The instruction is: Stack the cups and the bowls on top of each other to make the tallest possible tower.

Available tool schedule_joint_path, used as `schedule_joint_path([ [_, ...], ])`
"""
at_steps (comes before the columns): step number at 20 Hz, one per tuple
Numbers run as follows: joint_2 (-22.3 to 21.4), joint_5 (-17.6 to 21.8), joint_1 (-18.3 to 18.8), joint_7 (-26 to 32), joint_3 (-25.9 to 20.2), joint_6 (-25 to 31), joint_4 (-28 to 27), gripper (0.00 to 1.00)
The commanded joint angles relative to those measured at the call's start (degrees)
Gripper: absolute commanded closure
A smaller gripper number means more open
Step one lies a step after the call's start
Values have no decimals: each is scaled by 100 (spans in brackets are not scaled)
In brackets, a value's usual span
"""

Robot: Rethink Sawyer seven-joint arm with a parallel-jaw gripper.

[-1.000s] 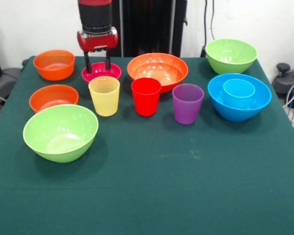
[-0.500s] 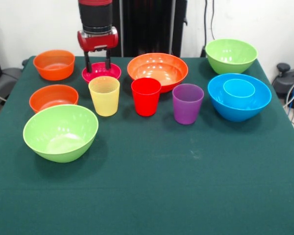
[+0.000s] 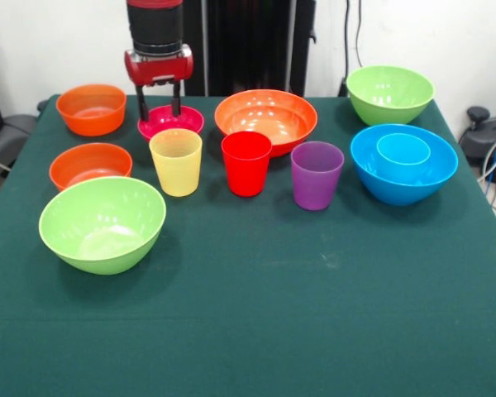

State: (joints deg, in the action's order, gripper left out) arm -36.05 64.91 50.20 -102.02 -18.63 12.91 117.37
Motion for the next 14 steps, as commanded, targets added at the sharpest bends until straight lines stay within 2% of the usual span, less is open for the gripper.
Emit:
schedule_joint_path([
  [1, 187, -132, -35, 623, -365, 686, -513, 0],
  [14, 476, -5, 13, 617, -382, 593, -681, 0],
])
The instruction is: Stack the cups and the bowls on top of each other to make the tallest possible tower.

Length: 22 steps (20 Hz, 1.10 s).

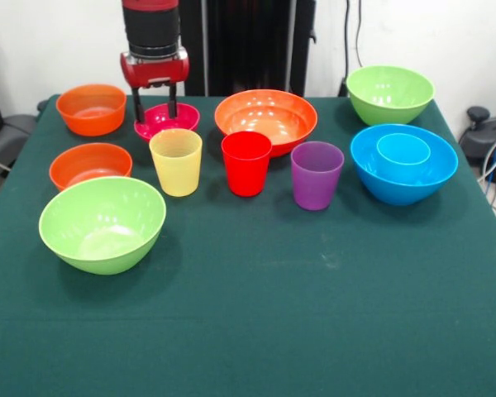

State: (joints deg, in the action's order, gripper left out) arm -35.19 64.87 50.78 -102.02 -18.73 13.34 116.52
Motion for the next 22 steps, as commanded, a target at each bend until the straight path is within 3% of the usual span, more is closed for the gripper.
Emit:
schedule_joint_path([
  [1, 405, 9, -53, 611, -363, 546, -614, 0],
  [22, 162, -396, 38, 869, -595, 894, -511, 0],
])
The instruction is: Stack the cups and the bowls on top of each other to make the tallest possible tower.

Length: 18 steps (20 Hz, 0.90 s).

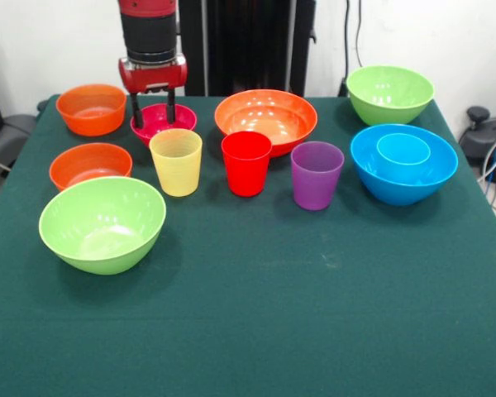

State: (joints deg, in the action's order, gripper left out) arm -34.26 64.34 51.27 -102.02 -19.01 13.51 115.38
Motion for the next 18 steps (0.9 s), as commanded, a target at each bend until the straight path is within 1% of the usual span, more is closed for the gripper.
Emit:
schedule_joint_path([
  [1, 34, -388, 1, 892, -588, 906, -367, 0],
  [4, -91, -525, -21, 923, -617, 1011, -290, 0],
  [8, -49, -485, -71, 862, -596, 982, -322, 0],
  [18, -88, -509, 2, 858, -660, 997, -239, 0],
])
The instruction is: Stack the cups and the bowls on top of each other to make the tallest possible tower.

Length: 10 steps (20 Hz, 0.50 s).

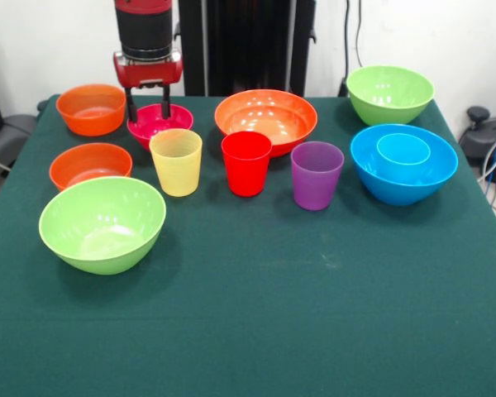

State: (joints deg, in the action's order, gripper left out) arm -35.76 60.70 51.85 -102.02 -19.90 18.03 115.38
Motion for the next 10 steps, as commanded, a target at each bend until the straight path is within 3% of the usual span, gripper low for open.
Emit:
schedule_joint_path([
  [1, 70, -128, -70, 838, -557, 533, -247, 0],
  [10, 59, -117, -22, 862, -573, 516, -221, 0],
])
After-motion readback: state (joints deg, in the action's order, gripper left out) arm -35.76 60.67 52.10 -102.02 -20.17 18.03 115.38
